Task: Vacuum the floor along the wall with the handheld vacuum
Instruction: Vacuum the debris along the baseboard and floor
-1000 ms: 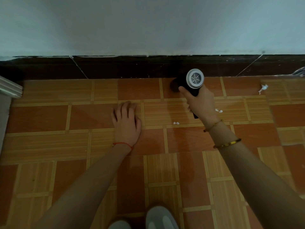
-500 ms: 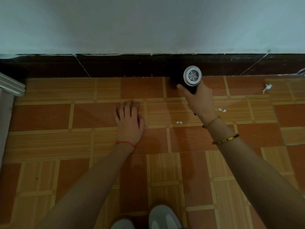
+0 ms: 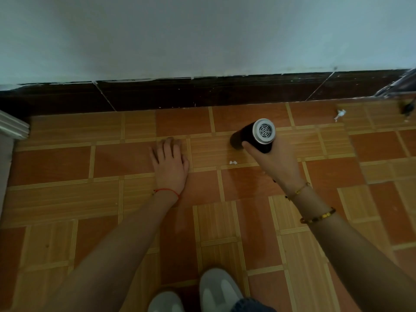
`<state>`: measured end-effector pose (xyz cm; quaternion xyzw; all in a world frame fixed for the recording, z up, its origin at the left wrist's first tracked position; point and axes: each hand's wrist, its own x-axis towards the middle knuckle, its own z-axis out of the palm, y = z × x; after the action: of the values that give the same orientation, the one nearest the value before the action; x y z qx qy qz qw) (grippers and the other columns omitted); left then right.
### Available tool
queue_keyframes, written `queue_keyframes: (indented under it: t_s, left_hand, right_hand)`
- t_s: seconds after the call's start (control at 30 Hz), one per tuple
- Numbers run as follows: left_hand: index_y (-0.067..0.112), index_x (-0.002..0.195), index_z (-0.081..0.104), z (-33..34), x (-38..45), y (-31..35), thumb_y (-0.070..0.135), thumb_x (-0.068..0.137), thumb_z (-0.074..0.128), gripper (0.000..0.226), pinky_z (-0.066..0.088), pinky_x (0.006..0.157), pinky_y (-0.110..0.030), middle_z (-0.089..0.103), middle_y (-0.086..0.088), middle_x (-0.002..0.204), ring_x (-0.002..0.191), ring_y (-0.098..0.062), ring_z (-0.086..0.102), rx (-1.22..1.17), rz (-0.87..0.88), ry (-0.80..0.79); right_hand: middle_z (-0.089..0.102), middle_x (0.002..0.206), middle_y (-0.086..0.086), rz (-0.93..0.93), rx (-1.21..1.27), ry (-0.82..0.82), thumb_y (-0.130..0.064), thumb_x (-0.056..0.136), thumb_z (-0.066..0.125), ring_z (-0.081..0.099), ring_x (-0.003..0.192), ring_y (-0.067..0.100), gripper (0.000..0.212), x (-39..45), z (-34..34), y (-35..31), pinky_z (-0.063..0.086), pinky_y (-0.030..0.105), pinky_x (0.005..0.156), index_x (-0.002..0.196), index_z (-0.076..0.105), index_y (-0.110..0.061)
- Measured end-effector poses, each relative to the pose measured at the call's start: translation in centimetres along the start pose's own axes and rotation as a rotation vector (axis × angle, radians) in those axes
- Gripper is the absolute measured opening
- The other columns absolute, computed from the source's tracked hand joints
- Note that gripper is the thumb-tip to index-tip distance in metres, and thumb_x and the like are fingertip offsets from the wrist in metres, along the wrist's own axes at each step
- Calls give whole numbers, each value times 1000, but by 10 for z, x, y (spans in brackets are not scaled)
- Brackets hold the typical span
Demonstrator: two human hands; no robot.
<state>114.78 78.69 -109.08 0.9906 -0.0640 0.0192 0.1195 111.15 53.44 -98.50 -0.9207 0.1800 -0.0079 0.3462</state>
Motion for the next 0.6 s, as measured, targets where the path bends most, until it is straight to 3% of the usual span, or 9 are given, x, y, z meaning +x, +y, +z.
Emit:
queue_keyframes:
  t_s: [0.13,0.37,0.47,0.6]
  left_hand:
    - [8,141,44,-5,-10,-3,29,98,31,50,23,116,-63,44,-17,146,140,-36,35,-61,61,-23]
    - [12,140,46,-7,-42,13,26,99,41,44,23,117,-62,44,-14,148,140,-32,35,-86,166,-74]
    - [12,143,44,-7,-47,20,28,99,39,47,20,118,-62,41,-15,150,143,-33,32,-79,146,-106]
    - [13,144,42,-10,-48,28,32,97,34,52,18,119,-62,39,-15,152,144,-33,29,-60,110,-129]
  right_hand:
    - [69,97,-10,0,-3,-87,-70,72,64,66,86,8,69,-19,-2,4,57,29,69,124,57,-25]
    - [69,86,-8,76,17,-43,-66,76,65,66,74,9,62,-34,-15,15,54,26,60,118,61,-20]
    - [69,91,-8,77,60,-140,-62,78,68,66,80,11,58,-46,-15,10,58,33,71,121,60,-23]
    - [70,106,-7,25,80,-142,-58,79,70,65,97,8,59,-56,-10,4,55,28,82,124,60,-22]
